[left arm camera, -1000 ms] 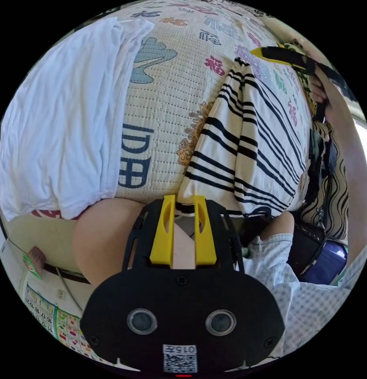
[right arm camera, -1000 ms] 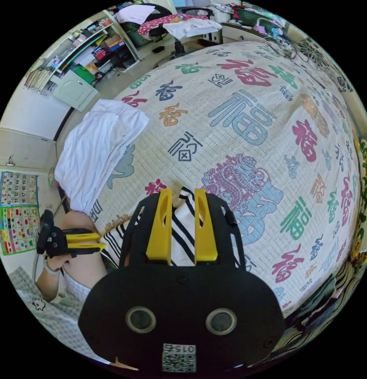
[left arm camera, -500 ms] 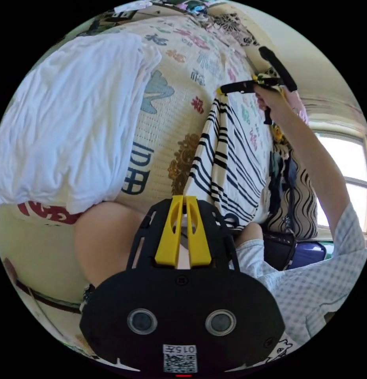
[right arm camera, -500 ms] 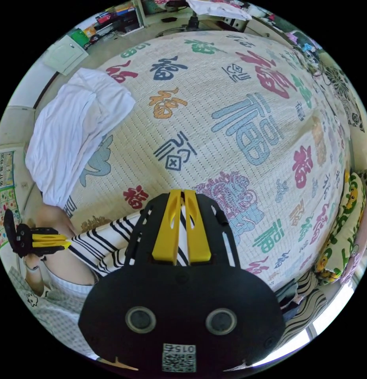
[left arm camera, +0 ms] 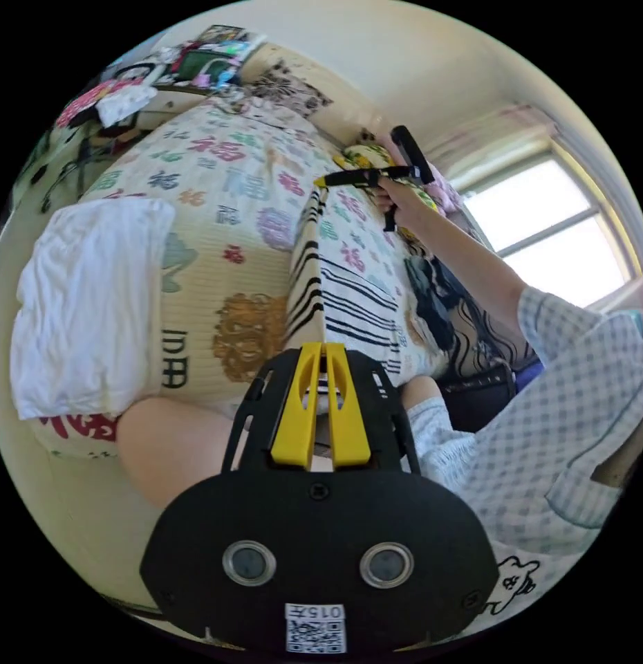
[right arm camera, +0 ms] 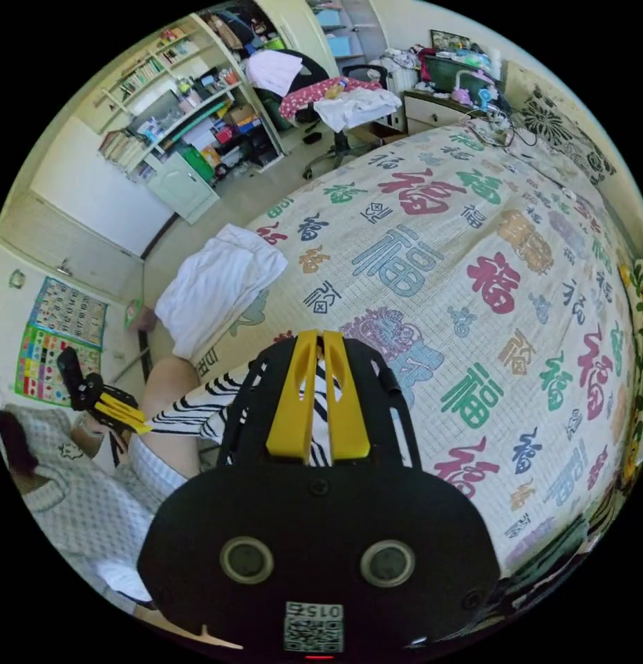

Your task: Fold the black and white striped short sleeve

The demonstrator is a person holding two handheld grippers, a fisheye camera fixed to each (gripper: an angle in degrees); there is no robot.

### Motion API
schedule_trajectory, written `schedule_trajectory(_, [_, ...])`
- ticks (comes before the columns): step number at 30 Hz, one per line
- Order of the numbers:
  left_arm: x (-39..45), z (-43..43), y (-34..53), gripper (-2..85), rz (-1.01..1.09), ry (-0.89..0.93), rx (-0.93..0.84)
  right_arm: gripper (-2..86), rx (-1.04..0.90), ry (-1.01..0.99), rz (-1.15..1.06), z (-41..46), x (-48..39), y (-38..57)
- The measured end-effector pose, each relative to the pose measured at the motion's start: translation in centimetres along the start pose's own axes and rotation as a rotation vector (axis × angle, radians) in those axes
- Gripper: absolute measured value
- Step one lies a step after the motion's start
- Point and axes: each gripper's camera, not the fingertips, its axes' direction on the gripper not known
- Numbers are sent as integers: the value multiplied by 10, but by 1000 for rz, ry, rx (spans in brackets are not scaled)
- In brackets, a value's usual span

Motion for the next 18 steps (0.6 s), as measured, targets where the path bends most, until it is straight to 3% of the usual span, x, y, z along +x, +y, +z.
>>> schedule_trajectory(4, [71,64,36,-6,198,98,-72,-4,170,-183,67,-99,50,112])
schedule_trajectory(9, [142,159,72,-6,403,160,-204,-3,238,-212,161,-167,102,234])
schedule_trajectory(18, [224,335,134,-5,722,28,-423,0,226,-195,277,-207,167,357])
